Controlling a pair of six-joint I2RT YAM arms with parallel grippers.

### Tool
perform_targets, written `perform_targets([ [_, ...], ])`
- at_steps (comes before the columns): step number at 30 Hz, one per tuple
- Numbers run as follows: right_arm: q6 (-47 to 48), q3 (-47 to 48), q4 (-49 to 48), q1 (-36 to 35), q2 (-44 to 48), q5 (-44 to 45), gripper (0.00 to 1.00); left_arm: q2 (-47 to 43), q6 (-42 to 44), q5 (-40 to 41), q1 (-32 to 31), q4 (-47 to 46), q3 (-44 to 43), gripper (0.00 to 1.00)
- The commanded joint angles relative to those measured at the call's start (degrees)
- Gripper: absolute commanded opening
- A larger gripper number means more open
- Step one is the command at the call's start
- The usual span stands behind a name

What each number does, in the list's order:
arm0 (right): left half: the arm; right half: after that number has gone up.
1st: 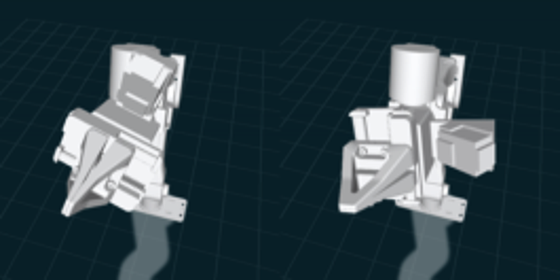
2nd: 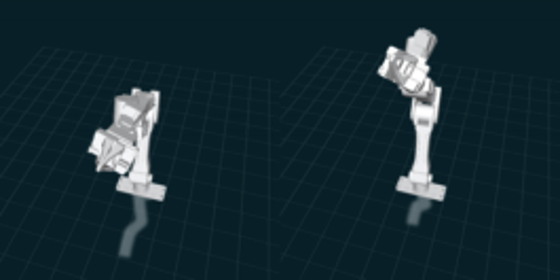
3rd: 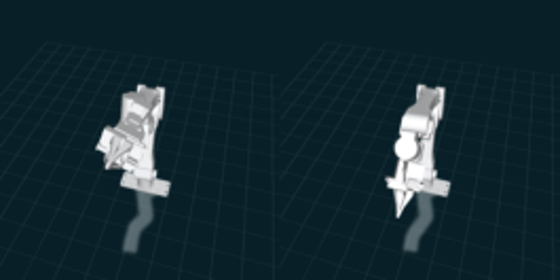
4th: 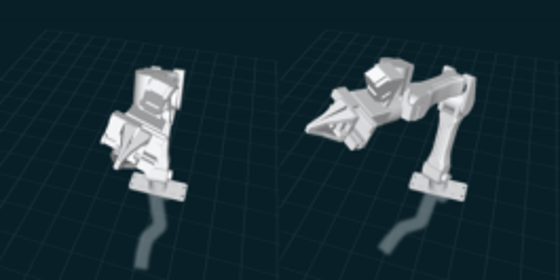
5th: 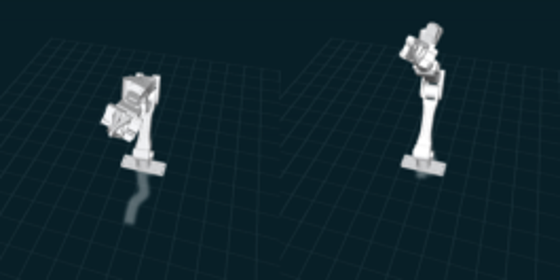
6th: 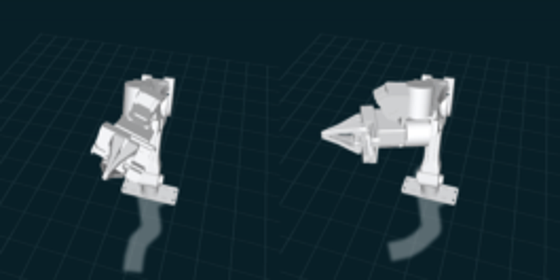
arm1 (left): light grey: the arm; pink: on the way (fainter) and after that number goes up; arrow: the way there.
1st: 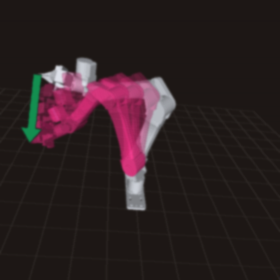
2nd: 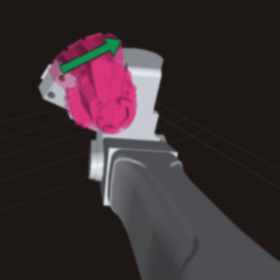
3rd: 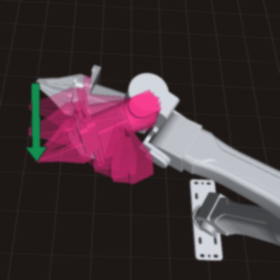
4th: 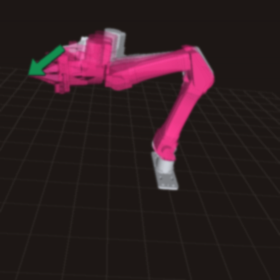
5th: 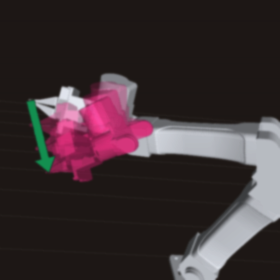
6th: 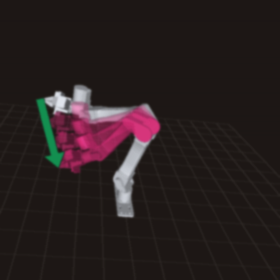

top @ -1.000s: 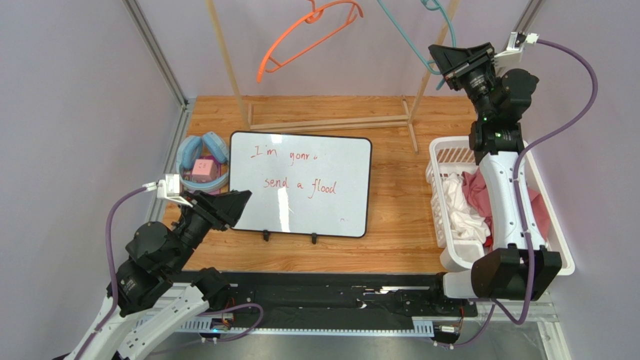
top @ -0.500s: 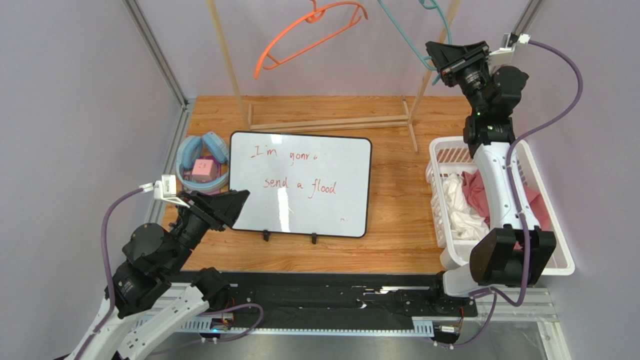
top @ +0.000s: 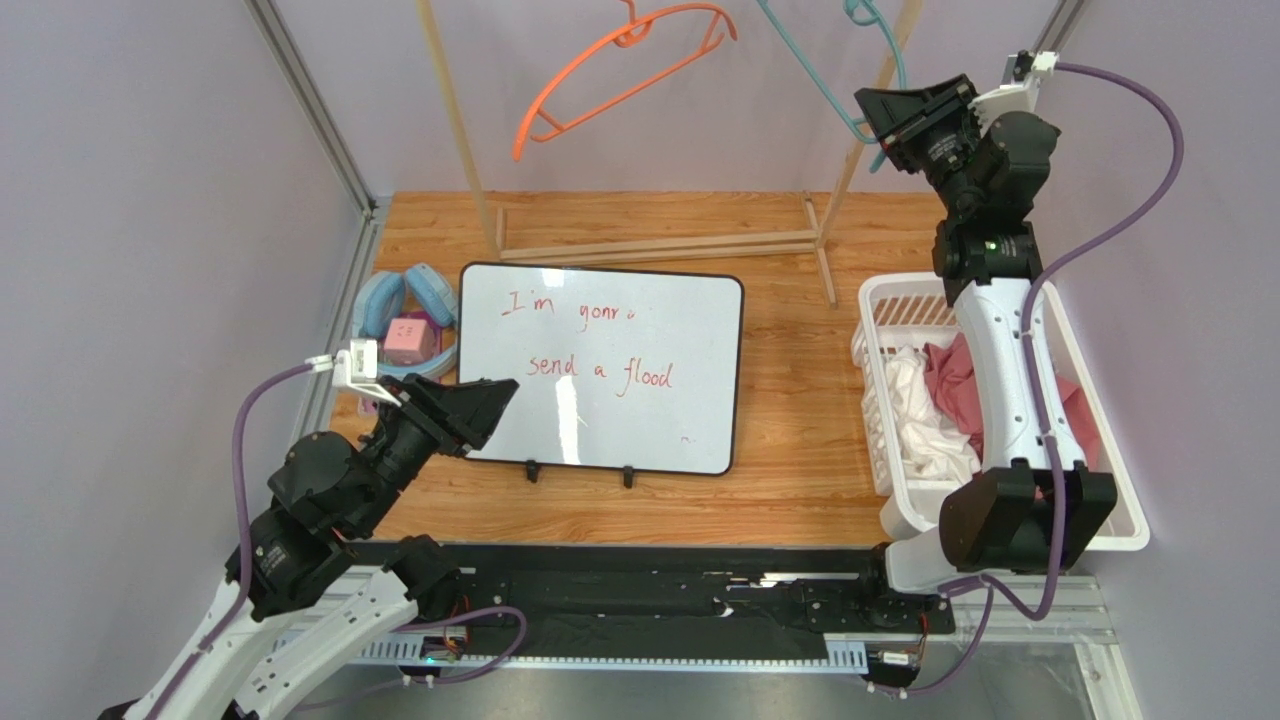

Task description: Remove the t-shirt from the hanger

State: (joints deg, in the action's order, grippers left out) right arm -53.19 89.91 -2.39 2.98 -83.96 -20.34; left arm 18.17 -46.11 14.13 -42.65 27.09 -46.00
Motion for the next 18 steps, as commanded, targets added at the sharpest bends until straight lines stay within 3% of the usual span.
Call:
perform_targets([
  [1,12.4,2.73,13.02,-0.7,3.37,6.62,0.3,2.3,-0.56,-2.35,-0.06,-2.04,-0.49,0.61],
  [6,22.05,7.46,21.79,-0.7,2.06,9.0,0.51,2.83,-0.65,-2.79,-0.06,-2.92,-0.58,0.61],
  [13,32.78,11.96,30.77,-1.05,3.97,11.28,0.66,2.74,-1.62,-2.96,-0.06,-4.42,1.52,0.61],
  [18,37.27,8.98,36.65,-2.19,8.37,19.71,0.74,3.01,-1.71,-3.93,-0.06,-2.92,1.7,0.61],
])
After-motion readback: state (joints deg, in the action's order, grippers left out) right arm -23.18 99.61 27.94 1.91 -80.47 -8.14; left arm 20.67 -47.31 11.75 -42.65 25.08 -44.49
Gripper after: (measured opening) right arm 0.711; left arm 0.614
